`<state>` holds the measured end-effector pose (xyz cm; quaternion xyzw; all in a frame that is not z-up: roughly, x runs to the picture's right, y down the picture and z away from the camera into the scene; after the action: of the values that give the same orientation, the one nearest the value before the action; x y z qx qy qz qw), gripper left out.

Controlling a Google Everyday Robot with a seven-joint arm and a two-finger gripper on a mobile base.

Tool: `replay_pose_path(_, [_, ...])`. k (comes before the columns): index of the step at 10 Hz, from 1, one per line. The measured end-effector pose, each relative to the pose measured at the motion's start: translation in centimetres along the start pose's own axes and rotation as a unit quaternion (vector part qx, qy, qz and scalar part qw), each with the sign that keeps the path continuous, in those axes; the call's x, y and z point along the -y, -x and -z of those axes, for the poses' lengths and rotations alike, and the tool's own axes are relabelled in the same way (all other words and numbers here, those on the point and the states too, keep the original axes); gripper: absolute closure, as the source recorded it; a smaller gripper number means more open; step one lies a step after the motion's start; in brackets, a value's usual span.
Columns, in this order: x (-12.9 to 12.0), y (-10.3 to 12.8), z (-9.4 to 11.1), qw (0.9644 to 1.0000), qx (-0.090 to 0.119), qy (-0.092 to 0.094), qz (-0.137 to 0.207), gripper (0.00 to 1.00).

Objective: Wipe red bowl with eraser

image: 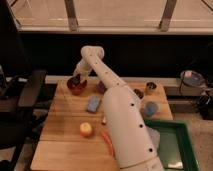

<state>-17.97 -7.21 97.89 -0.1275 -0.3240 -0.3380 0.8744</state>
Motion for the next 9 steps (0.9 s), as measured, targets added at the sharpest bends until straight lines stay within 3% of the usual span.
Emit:
replay_pose_path(2, [0.5,1.3,-0.8,0.9997,0.020,-0.011,0.008,1.00])
replay_pose_path(5, [-2.2,2.2,0.2,0.9992,0.034,-0.016,-0.017,1.00])
replay_pose_path(7, [-4.0,1.9,1.1,0.9988,0.034,-0.013,-0.033,1.00])
replay_pose_path(9, [-5.4,0.5,2.1,0.9987,0.019,0.000,-0.047,1.00])
